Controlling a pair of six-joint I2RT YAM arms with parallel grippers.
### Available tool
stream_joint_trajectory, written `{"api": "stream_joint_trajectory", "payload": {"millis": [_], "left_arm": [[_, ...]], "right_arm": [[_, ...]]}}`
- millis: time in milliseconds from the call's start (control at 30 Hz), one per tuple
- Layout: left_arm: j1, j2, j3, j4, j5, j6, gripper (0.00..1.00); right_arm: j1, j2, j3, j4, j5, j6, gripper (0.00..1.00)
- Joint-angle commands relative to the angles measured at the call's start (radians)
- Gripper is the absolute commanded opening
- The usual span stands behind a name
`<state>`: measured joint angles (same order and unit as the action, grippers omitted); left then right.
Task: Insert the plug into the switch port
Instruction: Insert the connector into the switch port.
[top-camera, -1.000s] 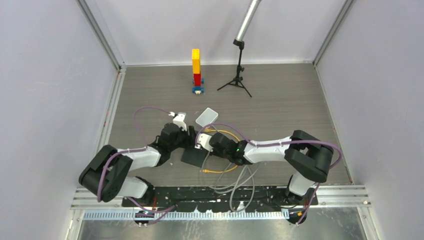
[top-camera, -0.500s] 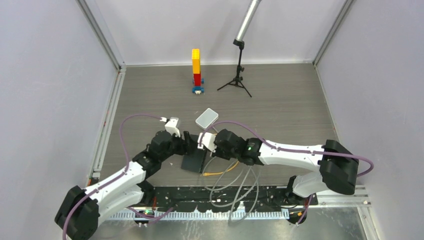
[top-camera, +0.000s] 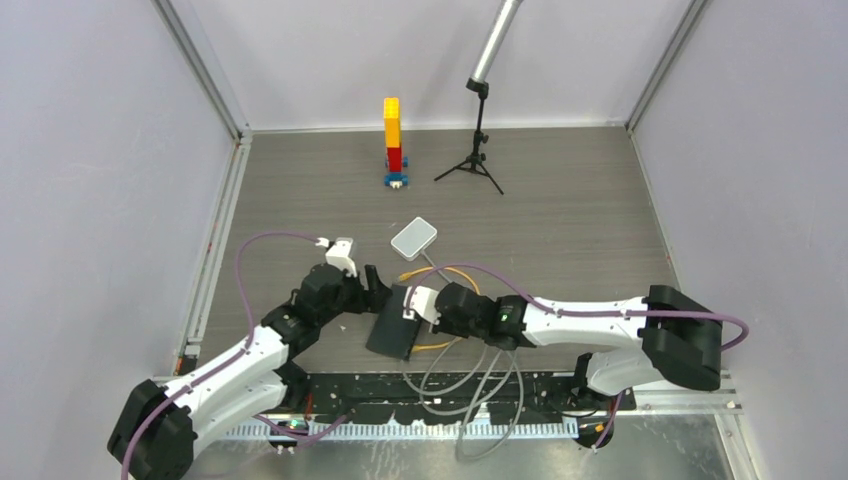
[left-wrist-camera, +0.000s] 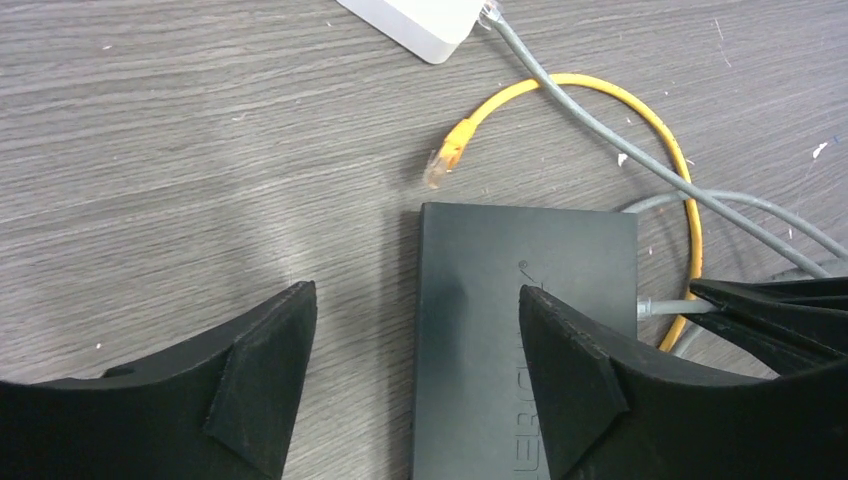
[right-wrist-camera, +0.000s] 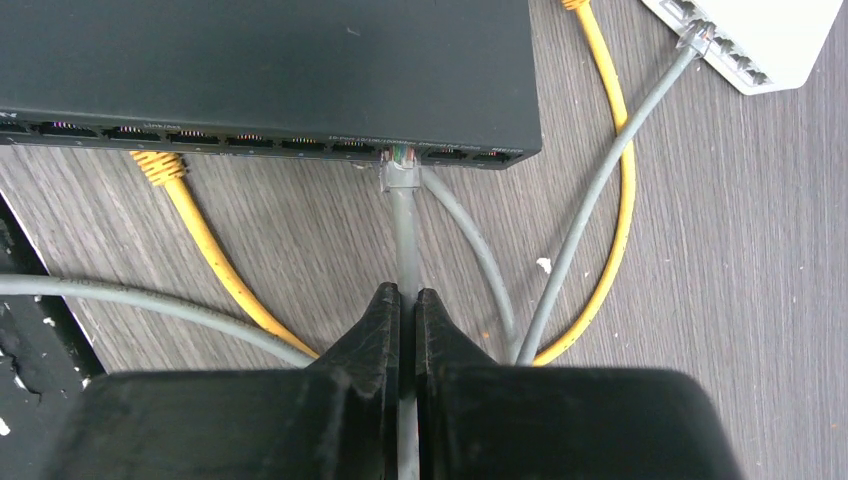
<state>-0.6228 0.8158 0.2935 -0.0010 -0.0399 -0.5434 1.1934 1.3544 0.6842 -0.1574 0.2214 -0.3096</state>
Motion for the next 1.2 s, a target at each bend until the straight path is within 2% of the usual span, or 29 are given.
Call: {"api": "stream_joint_trajectory", "payload": {"millis": [0, 100, 233, 400, 667, 900, 1067, 1167], "left_arm": [[-0.003, -0.008, 0.066, -0.008, 0.065, 0.040, 0.79], [-0.004, -0.018, 0.107, -0.041, 0.147, 0.078, 0.82], [-0.012, -0.108, 0.100, -0.044, 0.189, 0.093, 0.87], [-0.075, -0.112, 0.122, -0.081, 0.281, 0.129, 0.82], [-0.299, -0.150, 0.113, -0.202, -0.004, 0.091, 0.81], [-0.470, -0.087, 0.121, -0.201, -0.270, 0.059, 0.82], [-0.510, -0.127, 0.042, -0.063, -0.276, 0.038, 0.82], [-0.512, -0.153, 0.006, -0.033, -0.260, 0.029, 0.82]], "right_arm": [[0.015, -0.033, 0.033, 0.046, 0.027, 0.055, 0.00], [0.015, -0.033, 0.034, 0.094, 0.015, 0.096, 0.00], [0.015, 0.012, 0.069, 0.116, 0.035, 0.157, 0.01], [0.015, 0.034, 0.113, 0.087, 0.049, 0.199, 0.01], [0.014, 0.028, 0.131, 0.087, 0.068, 0.271, 0.00], [0.015, 0.030, 0.128, 0.127, 0.056, 0.330, 0.01], [0.014, 0.006, 0.096, 0.152, 0.067, 0.357, 0.00], [0.014, -0.015, 0.079, 0.189, 0.058, 0.363, 0.00]]}}
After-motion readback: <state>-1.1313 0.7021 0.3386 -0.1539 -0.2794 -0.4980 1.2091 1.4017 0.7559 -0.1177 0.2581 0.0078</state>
